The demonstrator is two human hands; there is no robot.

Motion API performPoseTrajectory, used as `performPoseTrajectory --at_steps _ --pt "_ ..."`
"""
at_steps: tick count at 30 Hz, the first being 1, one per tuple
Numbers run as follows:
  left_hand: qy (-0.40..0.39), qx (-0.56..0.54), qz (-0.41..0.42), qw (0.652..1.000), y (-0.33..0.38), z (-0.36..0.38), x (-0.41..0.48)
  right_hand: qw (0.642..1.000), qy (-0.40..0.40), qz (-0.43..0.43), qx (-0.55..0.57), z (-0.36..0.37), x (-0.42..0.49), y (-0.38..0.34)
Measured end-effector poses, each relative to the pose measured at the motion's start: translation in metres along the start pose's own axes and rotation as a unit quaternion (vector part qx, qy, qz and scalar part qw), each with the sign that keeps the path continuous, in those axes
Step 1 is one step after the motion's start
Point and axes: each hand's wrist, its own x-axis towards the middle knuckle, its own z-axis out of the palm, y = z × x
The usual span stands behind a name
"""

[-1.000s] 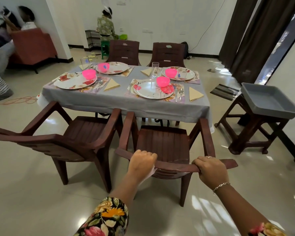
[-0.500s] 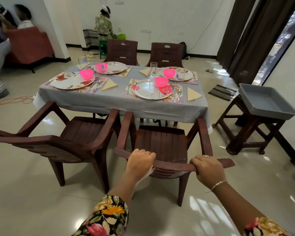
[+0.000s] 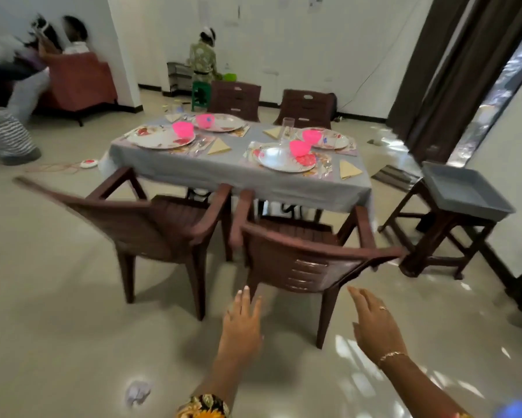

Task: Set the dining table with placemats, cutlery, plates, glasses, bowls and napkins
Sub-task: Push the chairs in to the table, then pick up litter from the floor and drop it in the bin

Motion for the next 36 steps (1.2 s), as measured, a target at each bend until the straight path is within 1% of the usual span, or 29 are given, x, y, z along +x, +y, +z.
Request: performPoseTrajectory --at_steps 2,3,5,6,9,11,14,16,20,24,28,31,36 --pt "-0.096 0.004 -0.049 0.994 -0.009 0.017 -0.037 0.997 -0.077 -0.007 -0.013 0.016 -0.037 -0.005" --pt "-0.123 0.0 -0.075 0.99 -0.017 0.021 -0.061 0.993 -0.116 -0.022 -0.02 0.025 -0.056 -0.013" --pt "-0.143 -0.015 -0.113 0.983 -0.033 0.029 -0.103 0.98 -0.181 -0.067 -0.04 0.038 -0.085 -0.028" --pt "-0.153 -0.024 -0.134 0.979 -0.041 0.031 -0.122 0.976 -0.194 -0.091 -0.051 0.044 -0.096 -0.036" --pt "-0.162 -0.04 -0.203 0.965 -0.069 0.037 -0.169 0.964 -0.22 -0.138 -0.059 0.05 -0.115 -0.07" --pt "-0.149 -0.052 -0.249 0.956 -0.082 0.038 -0.199 0.948 -0.261 -0.169 -0.065 0.041 -0.128 -0.1" --pt "-0.141 -0.075 -0.306 0.938 -0.097 0.034 -0.248 0.942 -0.277 -0.187 -0.01 0.041 -0.153 -0.143" --pt "-0.133 -0.076 -0.329 0.932 -0.103 0.034 -0.284 0.937 -0.29 -0.195 0.011 0.045 -0.172 -0.169" --pt "-0.149 -0.07 -0.338 0.927 -0.123 0.032 -0.341 0.917 -0.328 -0.226 0.024 0.054 -0.216 -0.212" --pt "-0.124 -0.063 -0.349 0.927 -0.153 0.027 -0.357 0.893 -0.361 -0.269 0.0 0.058 -0.224 -0.242" --pt "-0.121 -0.058 -0.34 0.931 -0.197 0.031 -0.35 0.894 -0.367 -0.258 -0.018 0.068 -0.196 -0.276" --pt "-0.128 -0.061 -0.327 0.934 -0.24 0.036 -0.328 0.887 -0.386 -0.253 -0.036 0.085 -0.162 -0.312" --pt "-0.148 -0.096 -0.311 0.934 -0.336 0.046 -0.275 0.875 -0.436 -0.207 -0.03 0.143 -0.099 -0.391"
